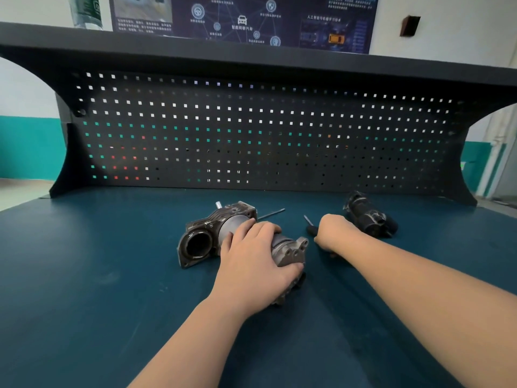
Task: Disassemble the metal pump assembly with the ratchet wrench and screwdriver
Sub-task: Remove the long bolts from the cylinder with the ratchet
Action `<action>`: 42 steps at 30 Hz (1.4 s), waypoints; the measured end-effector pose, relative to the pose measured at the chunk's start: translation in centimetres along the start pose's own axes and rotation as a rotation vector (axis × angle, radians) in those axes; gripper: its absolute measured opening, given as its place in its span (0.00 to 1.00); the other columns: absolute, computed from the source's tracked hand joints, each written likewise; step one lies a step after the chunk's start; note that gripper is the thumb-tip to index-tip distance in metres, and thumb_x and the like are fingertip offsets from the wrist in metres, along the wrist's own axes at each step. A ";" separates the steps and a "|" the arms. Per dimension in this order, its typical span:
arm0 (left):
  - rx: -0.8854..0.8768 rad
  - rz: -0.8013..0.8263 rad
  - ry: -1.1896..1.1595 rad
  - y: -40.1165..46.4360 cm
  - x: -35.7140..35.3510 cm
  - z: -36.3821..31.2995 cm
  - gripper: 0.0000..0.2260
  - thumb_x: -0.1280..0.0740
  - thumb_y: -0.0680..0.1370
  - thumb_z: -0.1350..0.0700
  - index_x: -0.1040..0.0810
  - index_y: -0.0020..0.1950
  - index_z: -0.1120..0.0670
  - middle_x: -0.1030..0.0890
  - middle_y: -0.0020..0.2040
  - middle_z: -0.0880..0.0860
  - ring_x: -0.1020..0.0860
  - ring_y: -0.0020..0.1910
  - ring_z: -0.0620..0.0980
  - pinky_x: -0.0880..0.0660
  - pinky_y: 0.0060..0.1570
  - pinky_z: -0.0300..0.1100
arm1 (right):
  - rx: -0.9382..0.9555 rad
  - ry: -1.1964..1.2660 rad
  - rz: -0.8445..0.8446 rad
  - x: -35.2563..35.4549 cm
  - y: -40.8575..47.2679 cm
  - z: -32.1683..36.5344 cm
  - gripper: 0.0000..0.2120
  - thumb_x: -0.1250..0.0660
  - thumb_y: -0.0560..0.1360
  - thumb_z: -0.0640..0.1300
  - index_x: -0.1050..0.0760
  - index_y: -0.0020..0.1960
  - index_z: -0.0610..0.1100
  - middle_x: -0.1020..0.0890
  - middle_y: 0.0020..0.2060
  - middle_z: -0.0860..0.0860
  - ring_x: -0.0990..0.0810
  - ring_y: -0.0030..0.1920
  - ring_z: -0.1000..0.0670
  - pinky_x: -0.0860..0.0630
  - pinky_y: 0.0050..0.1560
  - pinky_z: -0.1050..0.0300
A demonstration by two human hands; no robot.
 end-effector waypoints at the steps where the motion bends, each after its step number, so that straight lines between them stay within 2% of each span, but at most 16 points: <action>1: 0.001 0.001 0.001 0.0 0.0 0.0 0.25 0.36 0.68 0.35 0.33 0.62 0.43 0.31 0.61 0.37 0.45 0.71 0.42 0.49 0.69 0.46 | 0.016 0.010 -0.032 0.3 -0.4 0.1 0.09 0.36 0.75 0.39 0.26 0.55 0.41 0.24 0.43 0.46 0.23 0.44 0.43 0.27 0.40 0.56; 4: 0.000 -0.001 0.000 0.0 0.0 0.0 0.25 0.36 0.68 0.35 0.33 0.62 0.43 0.31 0.61 0.37 0.45 0.70 0.41 0.48 0.68 0.45 | 0.067 -0.026 -0.125 0.6 -2.6 0.2 0.13 0.39 0.74 0.35 0.26 0.58 0.41 0.21 0.53 0.45 0.21 0.52 0.42 0.28 0.43 0.55; 9: -0.013 0.058 0.005 0.2 -0.2 0.3 0.28 0.35 0.66 0.33 0.33 0.62 0.42 0.34 0.58 0.34 0.45 0.70 0.41 0.47 0.68 0.47 | 0.173 -0.106 -0.243 -0.3 -5.8 0.1 0.12 0.39 0.75 0.37 0.28 0.58 0.41 0.22 0.56 0.45 0.25 0.58 0.43 0.33 0.44 0.54; 13: -0.033 0.174 -0.018 0.1 -0.6 0.4 0.36 0.33 0.61 0.30 0.36 0.65 0.40 0.38 0.61 0.33 0.49 0.70 0.37 0.49 0.68 0.48 | 0.191 -0.019 -0.295 0.8 -6.4 -0.6 0.16 0.42 0.80 0.50 0.30 0.62 0.42 0.26 0.59 0.44 0.31 0.63 0.43 0.31 0.56 0.51; 16: -0.050 0.292 -0.010 0.0 -1.1 0.7 0.44 0.30 0.58 0.30 0.40 0.69 0.41 0.42 0.65 0.33 0.54 0.71 0.35 0.52 0.71 0.50 | 0.226 0.577 -0.313 2.7 -8.8 -0.4 0.24 0.47 0.77 0.65 0.29 0.59 0.48 0.25 0.57 0.47 0.29 0.59 0.46 0.31 0.59 0.50; 18: -0.062 0.321 0.012 0.0 -1.1 0.7 0.45 0.29 0.58 0.31 0.42 0.70 0.41 0.42 0.70 0.36 0.55 0.74 0.39 0.52 0.72 0.52 | 0.179 1.019 -0.098 1.6 -10.6 0.5 0.35 0.50 0.65 0.78 0.29 0.52 0.50 0.22 0.52 0.51 0.24 0.53 0.51 0.29 0.56 0.51; 21: -0.059 0.290 -0.004 -0.1 -0.9 0.4 0.42 0.29 0.60 0.32 0.40 0.70 0.42 0.40 0.68 0.37 0.53 0.73 0.39 0.51 0.72 0.52 | 0.098 1.301 0.180 -0.8 -12.9 1.6 0.49 0.50 0.45 0.86 0.26 0.47 0.48 0.18 0.49 0.48 0.20 0.52 0.46 0.24 0.57 0.43; 23: -0.050 0.234 -0.013 -0.2 -0.6 0.3 0.39 0.29 0.61 0.33 0.38 0.68 0.42 0.39 0.65 0.36 0.50 0.71 0.37 0.50 0.70 0.49 | 0.162 1.287 0.192 -0.4 -13.8 1.8 0.51 0.47 0.44 0.86 0.23 0.47 0.46 0.16 0.48 0.46 0.18 0.52 0.46 0.23 0.58 0.42; 25: -0.047 0.184 0.003 -0.2 -0.3 0.3 0.36 0.30 0.63 0.35 0.37 0.67 0.42 0.37 0.66 0.37 0.49 0.71 0.38 0.49 0.70 0.48 | 0.235 1.194 0.125 0.4 -14.6 1.7 0.45 0.40 0.47 0.83 0.22 0.47 0.49 0.15 0.46 0.52 0.18 0.50 0.52 0.23 0.57 0.47; 27: -0.039 0.172 0.014 -0.3 -0.3 0.4 0.36 0.33 0.61 0.35 0.37 0.67 0.43 0.37 0.69 0.39 0.50 0.73 0.39 0.48 0.71 0.50 | 0.231 1.049 0.029 0.9 -15.3 1.3 0.36 0.35 0.50 0.77 0.26 0.48 0.53 0.18 0.44 0.58 0.20 0.46 0.57 0.22 0.48 0.56; 30: -0.028 0.162 0.023 -0.4 -0.3 0.4 0.38 0.35 0.60 0.35 0.38 0.68 0.43 0.38 0.70 0.39 0.51 0.74 0.40 0.47 0.71 0.52 | 0.189 0.930 -0.066 1.4 -15.7 1.5 0.29 0.34 0.55 0.74 0.30 0.44 0.54 0.21 0.40 0.61 0.24 0.40 0.61 0.33 0.34 0.67; 32: -0.030 0.160 0.028 -0.4 -0.4 0.5 0.37 0.32 0.62 0.37 0.38 0.69 0.43 0.38 0.70 0.39 0.51 0.74 0.41 0.46 0.71 0.53 | 0.170 0.888 -0.110 1.9 -15.7 2.1 0.29 0.32 0.57 0.73 0.31 0.45 0.52 0.21 0.41 0.58 0.23 0.42 0.56 0.33 0.34 0.64; 34: -0.026 0.223 0.024 -0.5 -0.8 0.5 0.42 0.32 0.58 0.33 0.39 0.70 0.43 0.39 0.70 0.38 0.52 0.74 0.41 0.47 0.72 0.54 | 0.153 0.850 -0.136 2.1 -15.6 2.2 0.31 0.30 0.58 0.71 0.31 0.47 0.49 0.21 0.44 0.55 0.22 0.46 0.51 0.31 0.37 0.59; 37: -0.051 0.317 -0.007 -0.5 -1.1 0.4 0.53 0.38 0.50 0.24 0.42 0.72 0.44 0.43 0.73 0.40 0.55 0.75 0.41 0.51 0.73 0.56 | 0.126 0.827 -0.127 2.0 -15.6 1.1 0.29 0.28 0.60 0.68 0.30 0.49 0.49 0.22 0.45 0.55 0.24 0.46 0.52 0.31 0.39 0.59; 39: -0.059 0.320 -0.058 -0.3 -0.8 0.2 0.55 0.41 0.50 0.22 0.41 0.72 0.46 0.42 0.74 0.42 0.55 0.76 0.43 0.51 0.73 0.57 | 0.134 0.853 -0.112 2.2 -15.7 0.1 0.29 0.28 0.58 0.67 0.27 0.48 0.49 0.20 0.44 0.55 0.22 0.45 0.52 0.27 0.42 0.58; 42: -0.051 0.272 -0.140 -0.3 -0.2 0.0 0.48 0.51 0.58 0.20 0.35 0.69 0.48 0.36 0.69 0.43 0.49 0.75 0.46 0.49 0.72 0.56 | 0.146 1.270 0.018 3.0 -14.8 -2.2 0.30 0.25 0.51 0.63 0.23 0.46 0.48 0.16 0.43 0.49 0.16 0.44 0.49 0.18 0.42 0.50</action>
Point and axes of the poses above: each hand's wrist, its own y-axis towards the middle knuckle, its own x-axis out of the back of the hand, z = x × y, the point moved 10 cm from there along y, towards the middle knuckle
